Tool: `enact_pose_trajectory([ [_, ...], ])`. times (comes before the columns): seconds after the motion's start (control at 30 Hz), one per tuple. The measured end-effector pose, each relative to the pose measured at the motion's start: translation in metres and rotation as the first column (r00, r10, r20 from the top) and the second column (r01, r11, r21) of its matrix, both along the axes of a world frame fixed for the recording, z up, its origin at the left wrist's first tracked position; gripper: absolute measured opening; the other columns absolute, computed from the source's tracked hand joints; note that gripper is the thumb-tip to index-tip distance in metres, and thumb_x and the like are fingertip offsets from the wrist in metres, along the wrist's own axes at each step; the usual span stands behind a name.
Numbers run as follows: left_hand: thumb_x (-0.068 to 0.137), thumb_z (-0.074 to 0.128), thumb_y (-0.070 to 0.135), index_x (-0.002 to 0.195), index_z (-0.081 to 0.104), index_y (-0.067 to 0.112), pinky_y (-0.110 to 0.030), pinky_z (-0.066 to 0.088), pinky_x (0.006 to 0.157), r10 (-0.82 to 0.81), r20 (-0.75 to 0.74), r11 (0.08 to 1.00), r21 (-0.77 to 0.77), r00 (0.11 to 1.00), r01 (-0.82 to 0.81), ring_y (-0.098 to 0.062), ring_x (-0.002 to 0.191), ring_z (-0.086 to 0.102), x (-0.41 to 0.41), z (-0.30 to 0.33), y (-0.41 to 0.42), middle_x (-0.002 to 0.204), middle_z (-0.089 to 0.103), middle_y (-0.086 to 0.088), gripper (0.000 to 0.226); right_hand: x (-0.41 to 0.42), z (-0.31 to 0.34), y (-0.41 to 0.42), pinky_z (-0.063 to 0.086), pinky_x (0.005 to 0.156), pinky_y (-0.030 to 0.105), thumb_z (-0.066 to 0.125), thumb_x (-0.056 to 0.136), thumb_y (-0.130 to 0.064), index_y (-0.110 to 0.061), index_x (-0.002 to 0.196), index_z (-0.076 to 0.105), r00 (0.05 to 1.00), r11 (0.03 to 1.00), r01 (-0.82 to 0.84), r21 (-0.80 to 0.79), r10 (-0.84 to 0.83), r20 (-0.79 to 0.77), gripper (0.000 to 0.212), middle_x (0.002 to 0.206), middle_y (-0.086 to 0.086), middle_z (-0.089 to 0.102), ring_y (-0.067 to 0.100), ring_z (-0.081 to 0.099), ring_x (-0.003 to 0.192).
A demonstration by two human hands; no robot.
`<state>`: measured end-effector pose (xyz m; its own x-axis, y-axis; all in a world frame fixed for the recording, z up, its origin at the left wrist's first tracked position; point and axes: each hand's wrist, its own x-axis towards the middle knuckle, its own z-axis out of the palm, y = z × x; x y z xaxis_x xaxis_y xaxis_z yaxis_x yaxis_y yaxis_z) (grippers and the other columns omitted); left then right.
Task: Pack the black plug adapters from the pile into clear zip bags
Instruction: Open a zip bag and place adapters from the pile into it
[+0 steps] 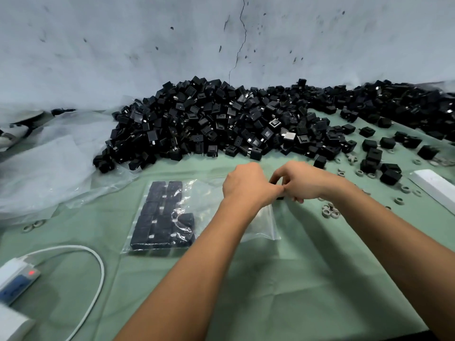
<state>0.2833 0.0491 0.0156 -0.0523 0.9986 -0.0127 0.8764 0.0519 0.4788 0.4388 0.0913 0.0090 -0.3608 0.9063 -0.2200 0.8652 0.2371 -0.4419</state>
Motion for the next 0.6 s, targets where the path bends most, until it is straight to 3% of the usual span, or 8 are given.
enact_pose_trajectory([
  [0.17,0.081,0.076,0.052,0.071,0.048,0.017,-0.026,0.034,0.048,-0.096,-0.105,0.992,-0.088,0.990,0.087,-0.024,0.075,0.061,-0.004,0.006,-0.002,0.074,0.056,-0.001,0.046,-0.003,-0.009,-0.010,0.044,0.050,0.021,0.071,0.093,-0.027,-0.030,0.090,0.074,0.992,0.997,0.001,-0.076,-0.010,-0.125,0.005,0.058,0.004,0.066,0.013,0.054,0.044],
  [0.3,0.087,0.074,0.040,0.073,0.046,0.016,-0.028,0.043,0.057,-0.066,-0.067,0.993,-0.106,0.996,0.059,-0.029,0.083,0.067,-0.013,0.004,-0.006,0.079,0.057,-0.004,0.040,-0.006,-0.013,-0.013,0.051,0.051,0.025,0.077,0.093,-0.023,-0.020,0.101,0.078,0.922,0.987,0.033,-0.160,-0.092,-0.377,0.008,0.059,-0.001,0.064,0.015,0.058,0.053],
  [0.43,0.084,0.069,0.024,0.074,0.048,0.015,-0.030,0.049,0.059,-0.010,0.007,0.994,-0.112,1.000,0.011,-0.031,0.085,0.068,-0.023,0.009,-0.011,0.077,0.058,-0.006,0.025,-0.011,-0.010,-0.017,0.060,0.064,0.030,0.078,0.091,-0.010,-0.013,0.110,0.077,0.883,0.955,-0.077,-0.287,-0.068,-0.464,0.019,0.070,0.005,0.065,0.019,0.066,0.064],
  [0.5,0.083,0.065,0.021,0.074,0.049,0.014,-0.029,0.047,0.057,0.011,0.028,0.996,-0.084,1.000,-0.009,-0.029,0.078,0.066,-0.026,0.017,-0.013,0.077,0.058,-0.006,0.019,-0.019,-0.005,-0.018,0.059,0.063,0.030,0.079,0.089,-0.009,-0.022,0.094,0.081,0.886,0.951,-0.113,-0.287,-0.034,-0.462,0.014,0.076,0.012,0.063,0.023,0.064,0.066],
  [0.6,0.079,0.061,0.020,0.070,0.047,0.012,-0.027,0.031,0.047,0.009,-0.001,1.000,-0.001,1.000,-0.009,-0.020,0.062,0.051,-0.026,0.031,-0.020,0.072,0.054,-0.005,0.019,-0.040,-0.003,-0.023,0.052,0.051,0.027,0.071,0.085,-0.004,-0.028,0.063,0.077,0.925,0.961,-0.148,-0.234,0.051,-0.377,0.033,0.061,0.003,0.063,0.017,0.058,0.055],
])
